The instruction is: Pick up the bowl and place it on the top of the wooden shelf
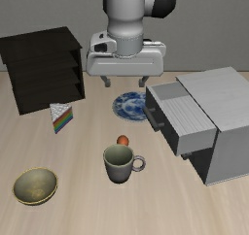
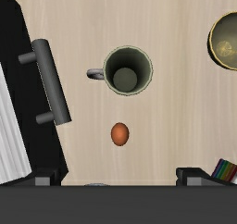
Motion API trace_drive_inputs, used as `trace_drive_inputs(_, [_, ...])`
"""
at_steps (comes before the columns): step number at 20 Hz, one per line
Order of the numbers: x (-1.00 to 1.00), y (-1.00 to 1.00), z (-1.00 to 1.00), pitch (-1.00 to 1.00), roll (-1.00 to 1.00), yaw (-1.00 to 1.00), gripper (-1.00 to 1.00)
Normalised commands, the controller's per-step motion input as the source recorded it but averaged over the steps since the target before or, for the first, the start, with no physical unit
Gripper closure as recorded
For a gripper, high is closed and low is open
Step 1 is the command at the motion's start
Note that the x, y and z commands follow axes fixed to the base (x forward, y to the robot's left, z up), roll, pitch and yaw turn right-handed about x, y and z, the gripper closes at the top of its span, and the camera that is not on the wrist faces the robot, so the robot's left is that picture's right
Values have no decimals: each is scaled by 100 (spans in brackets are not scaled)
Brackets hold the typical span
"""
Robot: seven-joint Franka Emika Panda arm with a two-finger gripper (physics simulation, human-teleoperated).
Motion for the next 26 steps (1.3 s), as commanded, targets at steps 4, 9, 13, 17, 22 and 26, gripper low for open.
trace_drive_inputs(4, [100,0,0,0,0,0,-100])
trace_drive_inputs(9, [100,0,0,0,0,0,-100])
trace_drive_inputs(13, [100,0,0,0,0,0,-100])
trace_drive_inputs(17, [50,-50,0,0,0,0,-100])
trace_drive_inputs(22, [0,-100,0,0,0,0,-100])
trace_drive_inputs(26, [0,-100,0,0,0,0,-100])
